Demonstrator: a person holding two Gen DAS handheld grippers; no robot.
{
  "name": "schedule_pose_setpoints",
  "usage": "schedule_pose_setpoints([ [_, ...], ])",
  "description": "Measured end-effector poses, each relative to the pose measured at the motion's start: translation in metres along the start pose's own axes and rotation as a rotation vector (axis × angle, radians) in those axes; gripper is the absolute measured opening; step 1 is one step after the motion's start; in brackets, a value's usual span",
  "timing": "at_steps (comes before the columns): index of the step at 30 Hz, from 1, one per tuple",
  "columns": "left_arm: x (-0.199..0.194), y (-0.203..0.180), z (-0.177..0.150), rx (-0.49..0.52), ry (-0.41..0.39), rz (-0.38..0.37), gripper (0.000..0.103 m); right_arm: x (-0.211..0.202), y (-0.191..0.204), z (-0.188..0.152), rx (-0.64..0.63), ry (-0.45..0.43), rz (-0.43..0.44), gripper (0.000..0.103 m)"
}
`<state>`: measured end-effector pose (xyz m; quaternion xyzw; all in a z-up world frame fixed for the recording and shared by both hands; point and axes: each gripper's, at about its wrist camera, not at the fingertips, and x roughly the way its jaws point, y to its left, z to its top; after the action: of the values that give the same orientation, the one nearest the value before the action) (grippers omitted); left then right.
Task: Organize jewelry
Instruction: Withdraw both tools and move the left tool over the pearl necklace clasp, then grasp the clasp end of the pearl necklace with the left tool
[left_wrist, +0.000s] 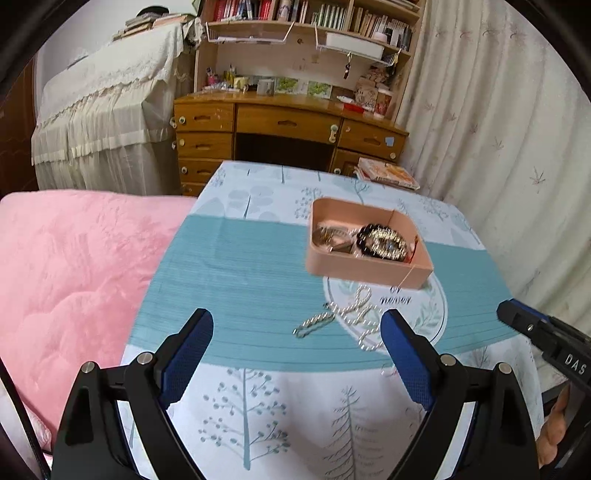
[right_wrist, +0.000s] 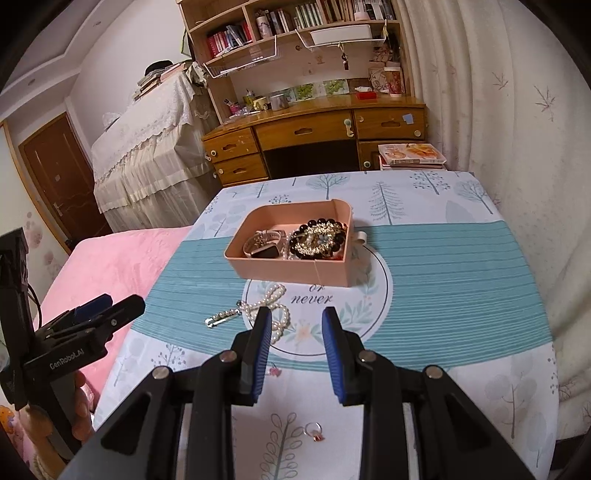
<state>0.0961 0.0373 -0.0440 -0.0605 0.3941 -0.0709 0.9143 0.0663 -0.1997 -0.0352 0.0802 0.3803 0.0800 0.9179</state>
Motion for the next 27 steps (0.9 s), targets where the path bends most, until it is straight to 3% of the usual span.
schedule_pose_setpoints([
  [8, 0.03, 0.001, -0.023, 0.047, 0.073, -0.009, 0.091, 0.023, -0.004, -0.018, -0.005, 0.066, 0.009, 0.028],
  [15, 0.062, -0.013, -0.025, 0.186, 0.082, -0.037, 0.089, 0.046, -0.007, -0.024, -0.003, 0.116, 0.013, 0.028],
  [21, 0.094, -0.016, -0.018, 0.23, 0.14, -0.094, 0.068, 0.06, -0.004, -0.028, -0.014, 0.144, 0.015, 0.028],
  [23, 0.108, -0.013, -0.013, 0.215, 0.173, -0.116, 0.055, 0.064, -0.002, -0.029, -0.019, 0.15, 0.014, 0.028],
  [27, 0.127, -0.008, -0.006, 0.202, 0.216, -0.146, 0.048, 0.07, -0.001, -0.028, -0.026, 0.161, 0.018, 0.028],
])
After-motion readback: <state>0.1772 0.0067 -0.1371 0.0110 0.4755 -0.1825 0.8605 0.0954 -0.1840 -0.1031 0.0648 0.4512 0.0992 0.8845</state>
